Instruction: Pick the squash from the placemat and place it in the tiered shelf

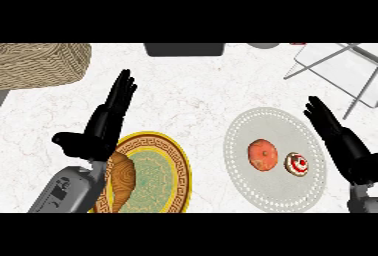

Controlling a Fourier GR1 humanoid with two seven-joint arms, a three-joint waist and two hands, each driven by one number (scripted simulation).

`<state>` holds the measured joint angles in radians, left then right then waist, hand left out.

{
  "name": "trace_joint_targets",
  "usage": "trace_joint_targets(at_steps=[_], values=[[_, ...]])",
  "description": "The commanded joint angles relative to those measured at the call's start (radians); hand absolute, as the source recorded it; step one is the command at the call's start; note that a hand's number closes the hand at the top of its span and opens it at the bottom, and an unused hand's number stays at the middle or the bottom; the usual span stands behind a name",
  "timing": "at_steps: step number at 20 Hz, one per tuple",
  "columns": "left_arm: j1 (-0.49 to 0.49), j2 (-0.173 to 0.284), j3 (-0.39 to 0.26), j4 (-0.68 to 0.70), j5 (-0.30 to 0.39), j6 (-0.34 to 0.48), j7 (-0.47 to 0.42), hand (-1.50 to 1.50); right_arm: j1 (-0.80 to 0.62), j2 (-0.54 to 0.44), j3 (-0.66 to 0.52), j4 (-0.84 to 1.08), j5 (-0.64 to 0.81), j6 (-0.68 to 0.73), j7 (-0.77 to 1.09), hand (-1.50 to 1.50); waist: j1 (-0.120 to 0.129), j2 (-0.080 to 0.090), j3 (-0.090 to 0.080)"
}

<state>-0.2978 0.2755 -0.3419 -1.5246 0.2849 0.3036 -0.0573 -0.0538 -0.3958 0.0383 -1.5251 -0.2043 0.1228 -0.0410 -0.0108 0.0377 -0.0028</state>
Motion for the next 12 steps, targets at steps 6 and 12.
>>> trace_joint_targets(at_steps=[6, 12], values=[[0.007, 0.165, 0.172, 0.064, 0.029, 0.002, 0.149, 0.0, -0.134, 0.007, -0.198, -0.004, 0.103, -0.287, -0.08, 1.5, 0.015, -0.037, 0.003], [0.071, 0.184, 0.199, 0.048, 0.102, -0.089, 0.168, 0.0, -0.014, 0.168, -0.279, 0.019, -0.104, -0.267, -0.094, -1.5, 0.006, -0.04, 0.004]])
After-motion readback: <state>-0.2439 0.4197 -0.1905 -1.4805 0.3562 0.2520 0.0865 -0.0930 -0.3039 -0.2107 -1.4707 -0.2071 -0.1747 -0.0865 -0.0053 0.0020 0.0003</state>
